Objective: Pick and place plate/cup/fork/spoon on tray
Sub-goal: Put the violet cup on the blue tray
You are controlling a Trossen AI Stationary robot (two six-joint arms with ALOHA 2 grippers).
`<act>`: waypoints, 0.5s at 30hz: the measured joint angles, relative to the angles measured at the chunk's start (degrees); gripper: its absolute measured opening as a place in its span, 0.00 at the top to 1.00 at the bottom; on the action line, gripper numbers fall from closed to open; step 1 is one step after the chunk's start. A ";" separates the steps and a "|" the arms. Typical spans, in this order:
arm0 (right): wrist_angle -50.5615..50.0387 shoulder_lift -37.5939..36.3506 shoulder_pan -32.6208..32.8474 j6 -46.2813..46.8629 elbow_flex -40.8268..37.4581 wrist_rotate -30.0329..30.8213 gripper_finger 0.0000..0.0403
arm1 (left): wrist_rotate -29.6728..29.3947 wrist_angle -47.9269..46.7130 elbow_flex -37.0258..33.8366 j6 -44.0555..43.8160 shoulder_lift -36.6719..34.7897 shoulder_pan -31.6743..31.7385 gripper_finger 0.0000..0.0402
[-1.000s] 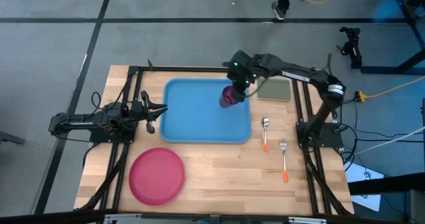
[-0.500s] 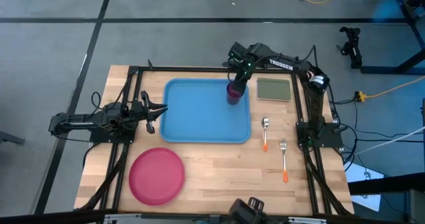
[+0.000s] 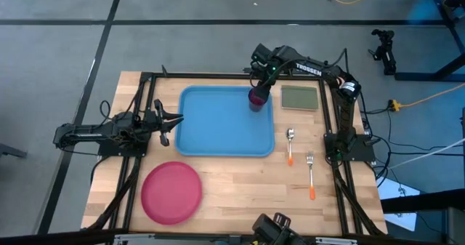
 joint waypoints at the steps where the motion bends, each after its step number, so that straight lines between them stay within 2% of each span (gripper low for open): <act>1: -0.02 0.00 0.00 0.00 0.00 0.02 0.90 | 0.02 0.00 0.00 0.00 -0.02 0.00 0.86; 15: 0.47 0.00 0.02 1.38 0.00 4.10 0.89 | 0.01 0.00 0.00 0.00 -0.01 -0.01 0.86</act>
